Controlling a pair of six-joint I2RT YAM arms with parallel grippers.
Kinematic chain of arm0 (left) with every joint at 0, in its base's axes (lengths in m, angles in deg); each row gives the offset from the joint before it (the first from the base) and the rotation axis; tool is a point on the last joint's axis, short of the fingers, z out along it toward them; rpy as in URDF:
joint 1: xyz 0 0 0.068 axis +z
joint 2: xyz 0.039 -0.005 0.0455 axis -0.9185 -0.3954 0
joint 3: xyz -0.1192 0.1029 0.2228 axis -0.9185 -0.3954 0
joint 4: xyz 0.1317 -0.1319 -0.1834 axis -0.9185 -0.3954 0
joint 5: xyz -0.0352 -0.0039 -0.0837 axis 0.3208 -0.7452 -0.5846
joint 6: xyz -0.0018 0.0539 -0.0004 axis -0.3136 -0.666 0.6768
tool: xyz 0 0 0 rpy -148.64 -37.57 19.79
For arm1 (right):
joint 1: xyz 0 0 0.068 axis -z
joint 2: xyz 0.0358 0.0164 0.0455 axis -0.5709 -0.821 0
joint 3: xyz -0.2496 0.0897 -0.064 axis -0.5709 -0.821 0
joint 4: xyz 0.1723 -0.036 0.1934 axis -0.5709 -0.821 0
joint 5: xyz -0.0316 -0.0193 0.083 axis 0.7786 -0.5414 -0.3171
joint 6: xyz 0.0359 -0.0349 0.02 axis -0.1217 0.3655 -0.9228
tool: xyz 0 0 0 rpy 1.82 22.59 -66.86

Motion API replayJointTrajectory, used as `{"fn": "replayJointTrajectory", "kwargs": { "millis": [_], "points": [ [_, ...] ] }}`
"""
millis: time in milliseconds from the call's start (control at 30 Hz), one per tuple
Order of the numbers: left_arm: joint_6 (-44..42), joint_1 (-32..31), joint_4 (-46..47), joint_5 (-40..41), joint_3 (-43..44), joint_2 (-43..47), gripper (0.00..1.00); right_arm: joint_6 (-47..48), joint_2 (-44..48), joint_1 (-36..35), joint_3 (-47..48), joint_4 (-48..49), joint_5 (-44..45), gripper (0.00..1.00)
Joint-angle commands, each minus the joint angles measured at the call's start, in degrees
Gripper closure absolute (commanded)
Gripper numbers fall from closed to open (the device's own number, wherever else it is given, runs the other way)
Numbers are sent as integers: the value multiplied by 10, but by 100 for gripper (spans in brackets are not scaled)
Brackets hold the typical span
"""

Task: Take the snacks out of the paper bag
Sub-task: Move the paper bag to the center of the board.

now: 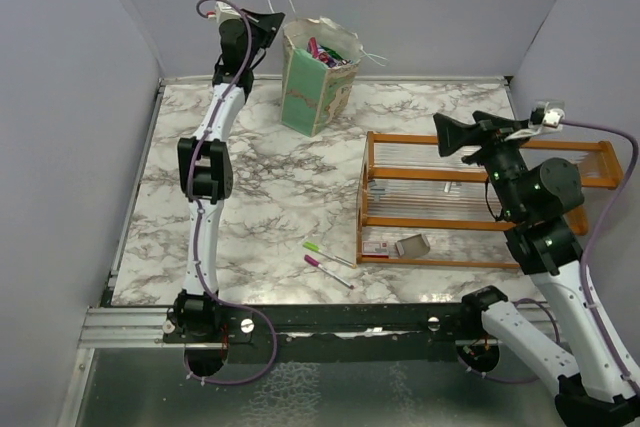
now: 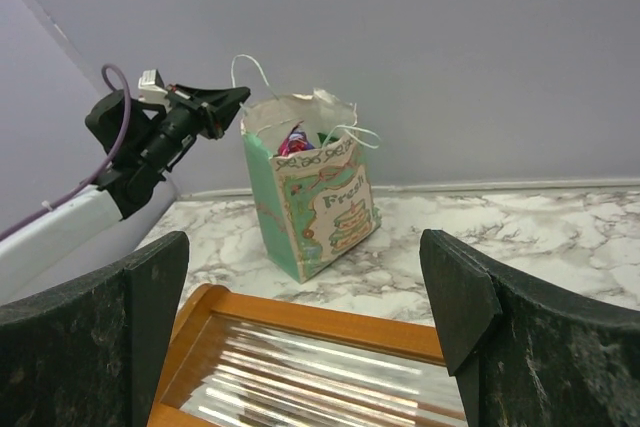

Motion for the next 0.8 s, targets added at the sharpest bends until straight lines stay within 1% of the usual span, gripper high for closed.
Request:
{"fn": "replayJointTrajectory", "kwargs": {
  "millis": [0, 233, 367, 467, 533, 667, 767],
  "points": [
    [25, 12, 23, -34, -78, 104, 100, -14, -40, 4, 41, -30, -53, 1],
    [36, 19, 78, -95, -252, 228, 100, -35, -114, 4, 108, -74, -119, 1],
    [53, 35, 122, -119, -379, 309, 100, -53, -161, 4, 142, -87, -173, 1],
    [58, 52, 139, -137, -478, 380, 100, -70, -195, 4, 164, -93, -221, 1],
    [58, 63, 144, -148, -548, 437, 100, -83, -211, 3, 172, -81, -253, 0],
    [30, 80, 139, -182, -653, 532, 100, -107, -252, 2, 196, -59, -299, 1],
    [1, 87, 129, -213, -727, 596, 100, -104, -292, -8, 233, -67, -303, 3]
  ]
}}
